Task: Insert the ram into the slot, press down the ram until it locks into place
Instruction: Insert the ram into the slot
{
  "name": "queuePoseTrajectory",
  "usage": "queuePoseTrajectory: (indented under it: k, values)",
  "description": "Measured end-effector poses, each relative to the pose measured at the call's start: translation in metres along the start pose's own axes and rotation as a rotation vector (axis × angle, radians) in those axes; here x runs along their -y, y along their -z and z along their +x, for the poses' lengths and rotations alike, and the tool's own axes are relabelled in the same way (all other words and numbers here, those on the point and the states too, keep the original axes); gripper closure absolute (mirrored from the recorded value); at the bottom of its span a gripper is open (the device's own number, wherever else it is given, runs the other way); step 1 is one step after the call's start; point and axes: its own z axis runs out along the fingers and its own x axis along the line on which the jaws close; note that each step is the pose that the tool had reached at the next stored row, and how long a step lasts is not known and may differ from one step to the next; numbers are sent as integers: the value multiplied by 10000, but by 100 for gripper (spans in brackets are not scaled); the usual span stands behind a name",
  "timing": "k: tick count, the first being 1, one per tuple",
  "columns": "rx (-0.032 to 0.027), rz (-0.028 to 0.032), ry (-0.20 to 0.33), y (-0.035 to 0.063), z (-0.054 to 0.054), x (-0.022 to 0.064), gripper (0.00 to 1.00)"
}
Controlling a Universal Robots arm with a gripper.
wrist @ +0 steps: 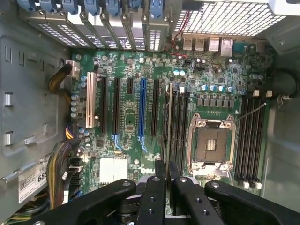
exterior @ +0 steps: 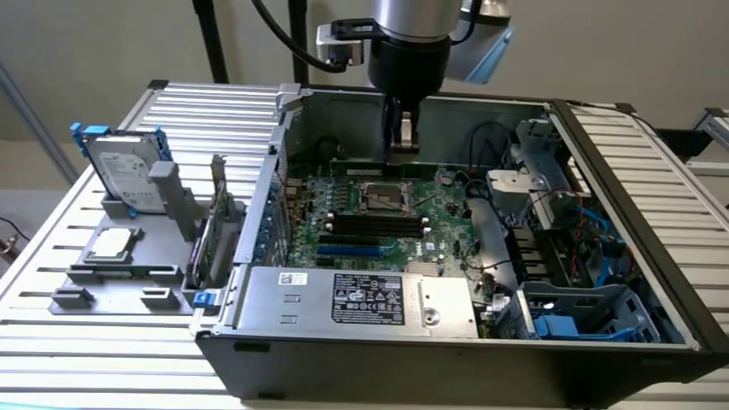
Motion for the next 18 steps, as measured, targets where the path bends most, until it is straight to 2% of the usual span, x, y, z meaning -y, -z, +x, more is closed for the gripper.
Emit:
queuePoseTrajectory:
  k: [18]
  values:
    - [-2,1,-65,-303,-21,1,87]
